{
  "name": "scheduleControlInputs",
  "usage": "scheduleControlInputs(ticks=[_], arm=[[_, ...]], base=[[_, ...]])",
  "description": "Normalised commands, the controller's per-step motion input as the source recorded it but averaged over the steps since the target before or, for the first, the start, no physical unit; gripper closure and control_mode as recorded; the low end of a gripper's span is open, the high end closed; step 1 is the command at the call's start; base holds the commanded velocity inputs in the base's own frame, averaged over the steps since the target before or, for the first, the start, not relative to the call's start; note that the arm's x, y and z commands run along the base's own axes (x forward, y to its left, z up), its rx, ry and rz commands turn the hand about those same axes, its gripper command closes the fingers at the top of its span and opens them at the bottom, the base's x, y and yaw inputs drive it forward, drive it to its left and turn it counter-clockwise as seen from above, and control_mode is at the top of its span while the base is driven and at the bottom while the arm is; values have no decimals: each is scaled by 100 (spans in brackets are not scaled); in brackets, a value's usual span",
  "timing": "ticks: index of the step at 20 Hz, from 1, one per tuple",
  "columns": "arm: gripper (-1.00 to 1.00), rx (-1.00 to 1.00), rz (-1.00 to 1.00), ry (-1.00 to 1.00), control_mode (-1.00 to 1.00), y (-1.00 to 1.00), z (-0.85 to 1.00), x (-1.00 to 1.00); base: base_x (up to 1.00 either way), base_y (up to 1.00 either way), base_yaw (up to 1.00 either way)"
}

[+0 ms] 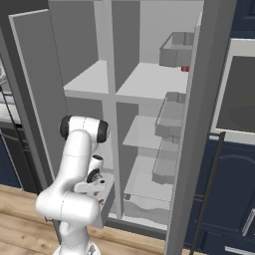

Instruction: Take the mushroom and tangerine from the fridge shelf and place them in the freezer drawer to begin freezing them.

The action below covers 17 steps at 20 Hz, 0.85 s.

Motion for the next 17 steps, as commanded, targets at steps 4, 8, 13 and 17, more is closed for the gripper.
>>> scheduleControlInputs(ticks=[4, 8, 13, 17], arm=[[-100, 0, -4, -11, -100, -28, 65, -53], [-100, 0, -4, -14, -100, -26, 72, -50], [-100, 0, -4, -15, -100, -19, 76, -54], [-100, 0, -4, -12, -100, -13, 75, -54]], base=[[0, 0, 0], [0, 0, 0], [0, 0, 0], [0, 0, 0]])
